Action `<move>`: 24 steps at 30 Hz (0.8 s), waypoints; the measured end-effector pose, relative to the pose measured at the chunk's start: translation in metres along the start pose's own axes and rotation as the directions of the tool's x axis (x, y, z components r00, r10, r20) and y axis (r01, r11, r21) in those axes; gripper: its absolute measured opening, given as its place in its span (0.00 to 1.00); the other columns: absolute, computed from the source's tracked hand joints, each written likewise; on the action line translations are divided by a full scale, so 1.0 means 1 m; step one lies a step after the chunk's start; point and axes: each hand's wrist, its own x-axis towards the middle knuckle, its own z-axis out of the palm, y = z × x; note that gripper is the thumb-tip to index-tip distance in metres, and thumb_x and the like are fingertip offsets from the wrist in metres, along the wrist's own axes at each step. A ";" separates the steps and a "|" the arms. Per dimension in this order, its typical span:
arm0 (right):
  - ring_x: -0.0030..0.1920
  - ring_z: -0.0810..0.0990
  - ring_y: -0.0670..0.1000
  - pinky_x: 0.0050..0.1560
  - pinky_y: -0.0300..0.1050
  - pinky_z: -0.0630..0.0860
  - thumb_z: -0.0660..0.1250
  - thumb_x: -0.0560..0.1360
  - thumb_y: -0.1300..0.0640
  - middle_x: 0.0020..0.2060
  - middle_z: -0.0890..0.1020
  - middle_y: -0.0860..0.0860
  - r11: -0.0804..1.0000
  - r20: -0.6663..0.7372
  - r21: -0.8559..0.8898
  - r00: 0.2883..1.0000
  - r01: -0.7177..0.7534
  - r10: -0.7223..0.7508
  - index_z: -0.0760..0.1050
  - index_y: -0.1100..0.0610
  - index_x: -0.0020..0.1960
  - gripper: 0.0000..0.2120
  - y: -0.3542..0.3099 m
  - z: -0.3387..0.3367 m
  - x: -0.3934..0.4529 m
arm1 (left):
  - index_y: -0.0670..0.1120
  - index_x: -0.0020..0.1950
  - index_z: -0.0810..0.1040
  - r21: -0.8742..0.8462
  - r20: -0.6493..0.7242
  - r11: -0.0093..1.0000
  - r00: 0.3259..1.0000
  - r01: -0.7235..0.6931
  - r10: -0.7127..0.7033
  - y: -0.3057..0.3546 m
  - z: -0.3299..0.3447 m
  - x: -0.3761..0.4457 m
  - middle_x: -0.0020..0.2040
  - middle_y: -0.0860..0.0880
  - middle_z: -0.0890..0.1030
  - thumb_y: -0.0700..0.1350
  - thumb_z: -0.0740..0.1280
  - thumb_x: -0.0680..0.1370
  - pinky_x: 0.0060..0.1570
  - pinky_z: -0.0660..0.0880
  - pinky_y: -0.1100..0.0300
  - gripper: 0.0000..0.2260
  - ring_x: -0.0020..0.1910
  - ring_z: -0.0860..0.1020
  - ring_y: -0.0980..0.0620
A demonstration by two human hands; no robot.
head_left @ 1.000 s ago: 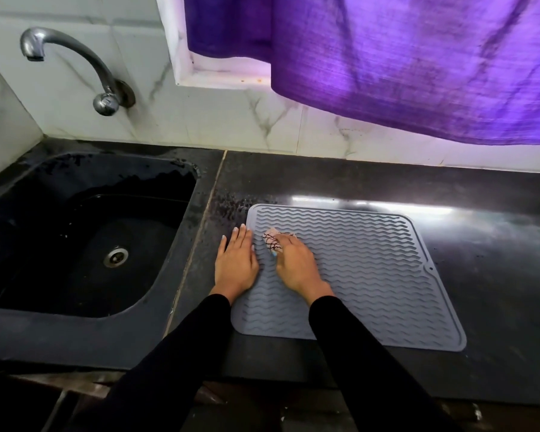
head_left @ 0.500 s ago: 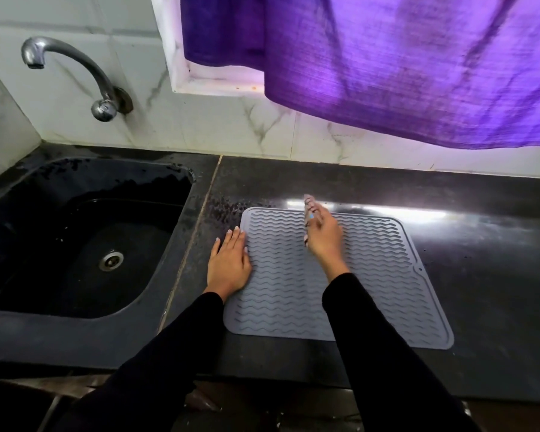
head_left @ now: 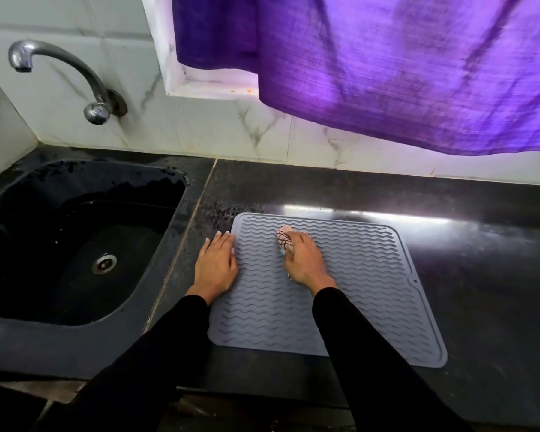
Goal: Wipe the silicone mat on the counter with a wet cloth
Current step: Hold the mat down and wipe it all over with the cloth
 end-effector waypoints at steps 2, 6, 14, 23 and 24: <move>0.67 0.67 0.55 0.68 0.46 0.64 0.61 0.76 0.58 0.68 0.69 0.54 0.995 0.000 0.095 1.000 -0.007 0.007 0.64 0.58 0.71 0.23 0.002 0.000 0.001 | 0.41 0.73 0.60 -0.001 0.024 1.000 1.000 -0.006 0.006 -0.002 0.002 0.001 0.74 0.45 0.62 0.55 0.37 0.72 0.73 0.48 0.55 0.35 0.75 0.56 0.48; 0.40 0.80 0.47 0.43 0.40 0.76 0.60 0.78 0.59 0.44 0.79 0.54 0.774 0.130 0.603 0.981 -0.193 0.143 0.74 0.58 0.62 0.14 0.000 -0.025 0.001 | 0.43 0.74 0.58 0.010 0.036 1.000 0.999 0.002 -0.002 -0.004 0.005 0.001 0.75 0.47 0.59 0.57 0.34 0.69 0.73 0.48 0.55 0.38 0.75 0.55 0.50; 0.39 0.78 0.50 0.39 0.40 0.74 0.61 0.78 0.56 0.40 0.80 0.50 0.606 -0.072 0.749 0.876 -0.268 0.477 0.77 0.56 0.59 0.11 0.058 -0.069 0.019 | 0.42 0.75 0.56 0.057 0.015 0.998 0.999 0.030 -0.031 -0.002 0.006 0.003 0.76 0.46 0.57 0.57 0.34 0.68 0.73 0.49 0.56 0.39 0.75 0.54 0.51; 0.76 0.49 0.57 0.76 0.50 0.46 0.57 0.78 0.54 0.76 0.55 0.55 0.978 -0.175 -0.072 0.968 -0.194 0.179 0.52 0.58 0.76 0.29 0.069 -0.023 -0.010 | 0.42 0.74 0.58 0.042 -0.014 0.999 1.000 0.029 -0.028 -0.002 0.007 0.001 0.75 0.46 0.59 0.56 0.36 0.70 0.73 0.50 0.56 0.37 0.75 0.55 0.51; 0.76 0.50 0.57 0.76 0.50 0.47 0.57 0.78 0.55 0.76 0.56 0.55 0.978 -0.170 -0.075 0.969 -0.195 0.180 0.53 0.58 0.76 0.29 0.071 -0.023 -0.008 | 0.42 0.74 0.58 0.040 -0.014 0.999 1.000 0.029 -0.028 -0.002 0.007 0.000 0.75 0.46 0.59 0.56 0.36 0.70 0.73 0.50 0.56 0.37 0.75 0.55 0.51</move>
